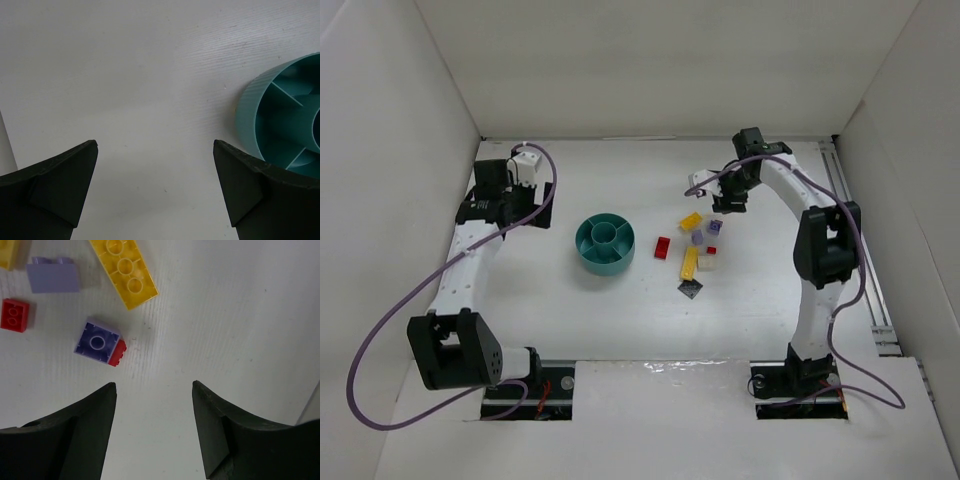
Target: Sort the legos into containers by color
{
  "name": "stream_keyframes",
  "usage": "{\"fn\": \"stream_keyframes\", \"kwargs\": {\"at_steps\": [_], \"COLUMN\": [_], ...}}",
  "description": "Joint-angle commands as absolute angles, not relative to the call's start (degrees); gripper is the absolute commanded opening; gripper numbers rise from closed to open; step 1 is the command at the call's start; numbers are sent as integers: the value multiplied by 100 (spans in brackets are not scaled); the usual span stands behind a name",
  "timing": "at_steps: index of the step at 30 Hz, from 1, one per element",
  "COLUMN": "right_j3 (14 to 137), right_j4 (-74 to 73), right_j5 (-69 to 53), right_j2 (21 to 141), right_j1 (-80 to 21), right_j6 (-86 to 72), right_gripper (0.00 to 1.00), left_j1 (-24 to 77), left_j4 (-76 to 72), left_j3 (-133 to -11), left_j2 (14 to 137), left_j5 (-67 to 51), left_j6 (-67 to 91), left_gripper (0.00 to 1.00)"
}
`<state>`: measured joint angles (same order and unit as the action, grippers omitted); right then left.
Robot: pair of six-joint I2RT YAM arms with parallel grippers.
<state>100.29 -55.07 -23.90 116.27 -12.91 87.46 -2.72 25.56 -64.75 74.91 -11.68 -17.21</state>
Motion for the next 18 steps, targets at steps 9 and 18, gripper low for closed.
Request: {"fn": "stream_keyframes", "kwargs": {"at_steps": [9,18], "right_j3": [11452,12050], "right_j4": [-7066,-7488], "right_j5": [-3261,-3437], "right_j2": [12629,13104], "right_j1": [-1397,-1678], "right_j6": [10160,10099], "right_gripper": [63,69], "left_j1": [-299,-299], "left_j4": [2514,2566], "left_j3": [-6855,-6803], "left_j2": [7839,7840], "left_j5": [-1389,-1389], "left_j6": [-1714,-1714], "left_gripper": [100,100]}}
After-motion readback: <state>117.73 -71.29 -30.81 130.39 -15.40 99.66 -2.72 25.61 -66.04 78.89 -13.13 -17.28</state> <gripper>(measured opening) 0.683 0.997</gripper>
